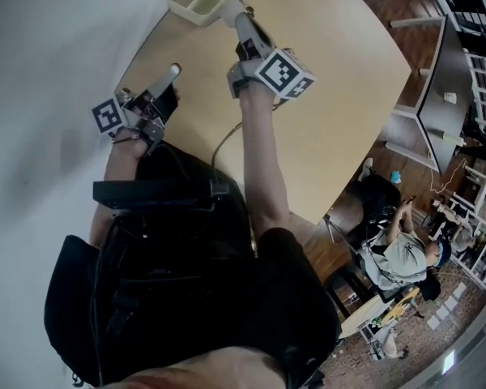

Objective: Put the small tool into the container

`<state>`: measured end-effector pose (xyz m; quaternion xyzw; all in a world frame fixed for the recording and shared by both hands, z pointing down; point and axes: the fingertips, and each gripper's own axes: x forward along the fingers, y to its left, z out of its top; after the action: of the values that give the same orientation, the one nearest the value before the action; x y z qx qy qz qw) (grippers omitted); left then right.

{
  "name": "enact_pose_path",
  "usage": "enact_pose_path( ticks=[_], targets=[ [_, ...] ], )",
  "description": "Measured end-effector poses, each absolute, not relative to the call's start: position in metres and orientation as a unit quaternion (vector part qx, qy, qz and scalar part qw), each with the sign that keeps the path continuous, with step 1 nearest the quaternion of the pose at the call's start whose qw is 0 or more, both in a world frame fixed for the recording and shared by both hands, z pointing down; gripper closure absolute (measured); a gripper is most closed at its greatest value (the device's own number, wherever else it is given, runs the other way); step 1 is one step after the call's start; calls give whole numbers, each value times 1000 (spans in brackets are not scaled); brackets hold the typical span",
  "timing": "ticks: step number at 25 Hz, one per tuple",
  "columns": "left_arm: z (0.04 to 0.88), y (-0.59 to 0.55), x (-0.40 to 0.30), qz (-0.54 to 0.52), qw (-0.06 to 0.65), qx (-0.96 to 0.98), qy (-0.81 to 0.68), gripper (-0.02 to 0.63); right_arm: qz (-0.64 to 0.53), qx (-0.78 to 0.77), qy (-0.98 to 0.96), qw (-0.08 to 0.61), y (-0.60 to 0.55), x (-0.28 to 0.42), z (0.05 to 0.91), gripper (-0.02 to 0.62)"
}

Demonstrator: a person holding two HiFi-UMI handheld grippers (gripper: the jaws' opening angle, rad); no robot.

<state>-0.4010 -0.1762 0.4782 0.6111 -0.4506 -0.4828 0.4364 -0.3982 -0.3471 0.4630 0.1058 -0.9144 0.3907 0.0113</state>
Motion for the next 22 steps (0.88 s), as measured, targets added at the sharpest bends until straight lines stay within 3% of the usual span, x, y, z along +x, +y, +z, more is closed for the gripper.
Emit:
enact_pose_path(
  ticks=[9,15,22],
  targets=[
    [486,-199,-443,-495,449,602,-437,594,328,182,-924,69,-380,-472,490,603],
    [490,-193,-426,-497,451,605,-428,594,315,210,-921,89,-372,-470,516,603],
    [487,-196,-449,-502,448,602,-430,594,272,211,-923,174,-363,-507,549,603]
  ],
)
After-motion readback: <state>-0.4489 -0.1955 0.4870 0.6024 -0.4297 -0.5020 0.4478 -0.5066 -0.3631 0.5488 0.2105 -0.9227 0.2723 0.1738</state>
